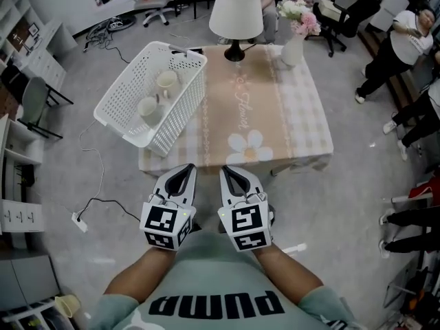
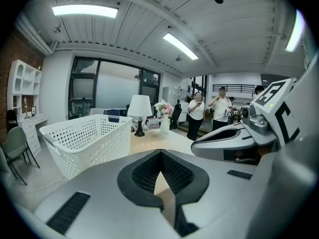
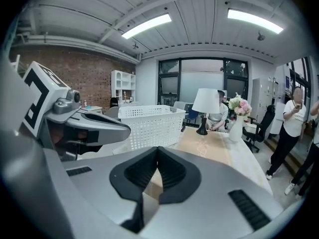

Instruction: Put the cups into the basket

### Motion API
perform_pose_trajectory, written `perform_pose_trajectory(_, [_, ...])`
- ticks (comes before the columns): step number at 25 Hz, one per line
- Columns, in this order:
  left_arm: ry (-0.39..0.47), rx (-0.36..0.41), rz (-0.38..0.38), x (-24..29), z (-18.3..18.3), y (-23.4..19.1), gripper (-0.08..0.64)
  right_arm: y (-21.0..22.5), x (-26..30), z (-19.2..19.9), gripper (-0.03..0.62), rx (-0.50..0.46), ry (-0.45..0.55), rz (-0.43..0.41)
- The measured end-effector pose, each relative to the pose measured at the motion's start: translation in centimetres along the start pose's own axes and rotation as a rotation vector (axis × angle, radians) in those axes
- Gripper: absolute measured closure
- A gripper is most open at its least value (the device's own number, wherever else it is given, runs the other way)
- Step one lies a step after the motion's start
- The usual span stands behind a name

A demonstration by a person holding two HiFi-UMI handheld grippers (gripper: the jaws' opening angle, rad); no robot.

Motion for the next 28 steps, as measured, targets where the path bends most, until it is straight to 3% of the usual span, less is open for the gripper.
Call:
perform_pose_trajectory(9, [-0.027, 0.037, 0.083, -3.0, 1.4, -0.9, 0.557, -3.3, -0.5, 2.1, 0.577, 0.03, -0.044, 0.06])
perform_pose_trajectory(19, [-0.041, 0.022, 0.14, -5.5, 2.4, -4.1, 0.557, -7.5, 1.1, 2.8, 0.581, 0.073, -0.073, 0.107])
perform_pose_trajectory(28, [-0.029, 0.01, 0.143, -6.1, 2.3, -5.1, 0.557, -8.2, 1.2, 2.7, 0.581, 0.066, -0.07, 0.138])
Point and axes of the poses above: the fingertips, and each gripper's own axes: x forward along the fingers, y to its right, z out of its underside, the point moved 1 cm from there along -x, backward along the fingers, and after that the axes turned 12 degrees about y, right-handed, at the moved point
